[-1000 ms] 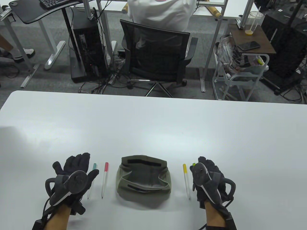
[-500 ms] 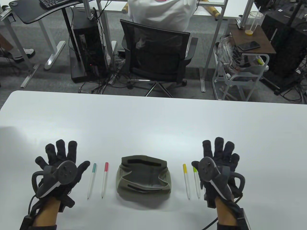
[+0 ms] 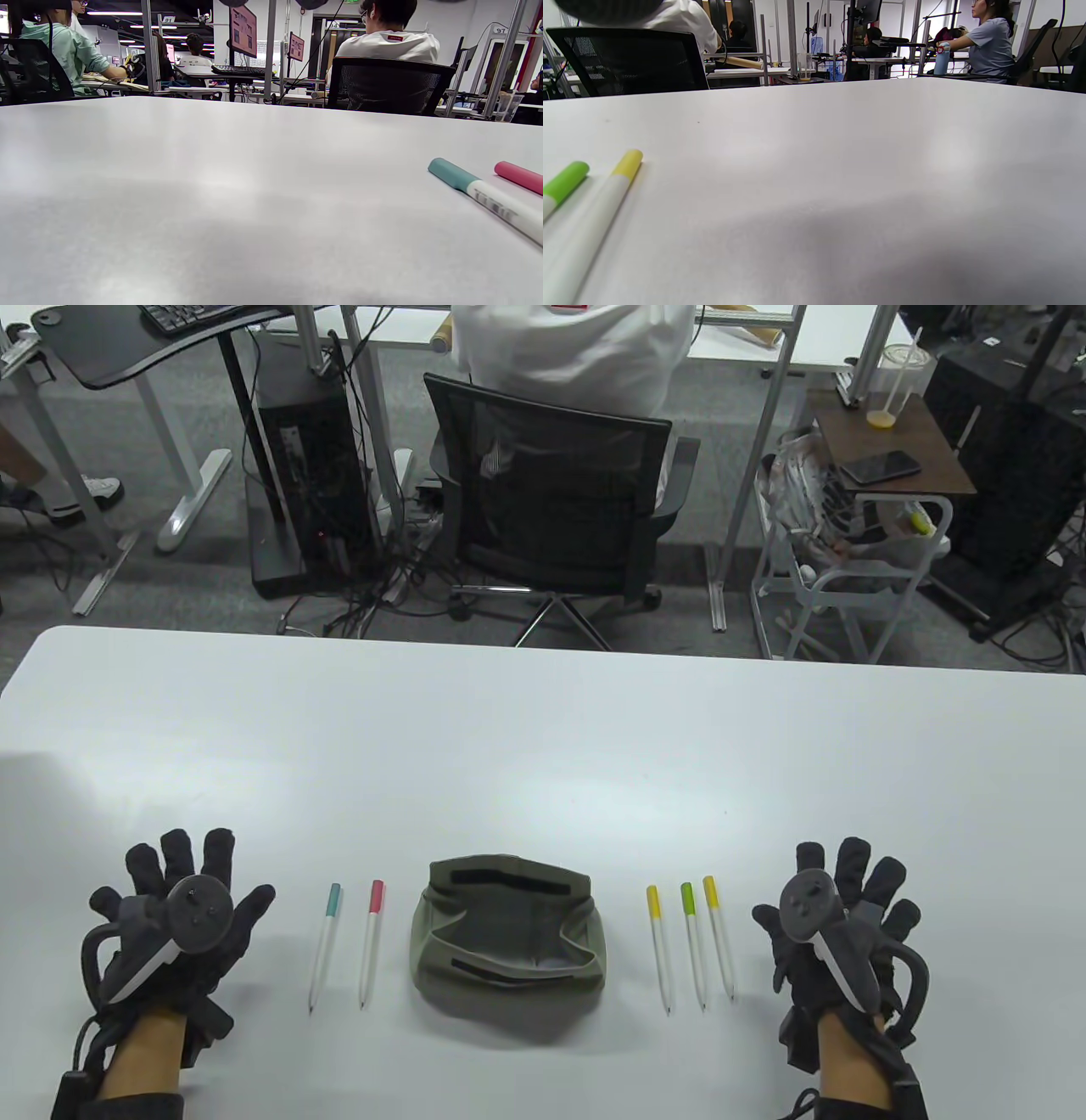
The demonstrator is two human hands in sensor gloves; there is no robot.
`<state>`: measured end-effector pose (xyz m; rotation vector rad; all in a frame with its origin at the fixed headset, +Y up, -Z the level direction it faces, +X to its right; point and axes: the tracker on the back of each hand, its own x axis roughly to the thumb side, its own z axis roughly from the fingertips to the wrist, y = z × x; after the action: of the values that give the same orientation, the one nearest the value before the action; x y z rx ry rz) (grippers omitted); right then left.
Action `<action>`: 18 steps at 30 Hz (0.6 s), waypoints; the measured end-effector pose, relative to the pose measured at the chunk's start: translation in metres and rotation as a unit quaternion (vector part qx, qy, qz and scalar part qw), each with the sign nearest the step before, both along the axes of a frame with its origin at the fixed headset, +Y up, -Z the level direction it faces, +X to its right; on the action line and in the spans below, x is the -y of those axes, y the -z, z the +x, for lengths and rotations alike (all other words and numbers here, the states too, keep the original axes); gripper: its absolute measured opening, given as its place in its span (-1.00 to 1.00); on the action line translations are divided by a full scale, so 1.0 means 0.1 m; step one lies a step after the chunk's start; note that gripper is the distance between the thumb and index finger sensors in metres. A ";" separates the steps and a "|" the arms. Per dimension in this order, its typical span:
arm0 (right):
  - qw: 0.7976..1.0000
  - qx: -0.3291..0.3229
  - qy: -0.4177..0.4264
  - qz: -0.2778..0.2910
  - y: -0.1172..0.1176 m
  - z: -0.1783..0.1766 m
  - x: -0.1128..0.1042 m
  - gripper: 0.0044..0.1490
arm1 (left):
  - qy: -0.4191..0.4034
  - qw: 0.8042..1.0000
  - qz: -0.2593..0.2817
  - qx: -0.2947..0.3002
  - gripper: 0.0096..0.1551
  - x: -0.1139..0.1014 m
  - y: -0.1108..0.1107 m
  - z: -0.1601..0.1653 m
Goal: Twist to extend twist pen refills
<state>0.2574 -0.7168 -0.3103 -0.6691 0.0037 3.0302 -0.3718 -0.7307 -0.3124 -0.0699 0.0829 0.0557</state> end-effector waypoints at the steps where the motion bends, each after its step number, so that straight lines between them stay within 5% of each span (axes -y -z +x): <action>1: 1.000 -0.002 -0.002 -0.002 0.00 -0.01 0.01 0.11 | -0.001 1.000 0.000 0.002 0.06 0.00 0.00 0.01; 18: 1.000 -0.005 -0.009 0.014 0.00 -0.06 -0.03 0.11 | 0.006 1.000 0.006 0.007 0.06 0.00 0.01 0.02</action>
<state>0.2511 -0.7138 -0.3101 -0.6561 -0.0461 3.0450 -0.3696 -0.7307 -0.3135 -0.0582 0.0695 0.0445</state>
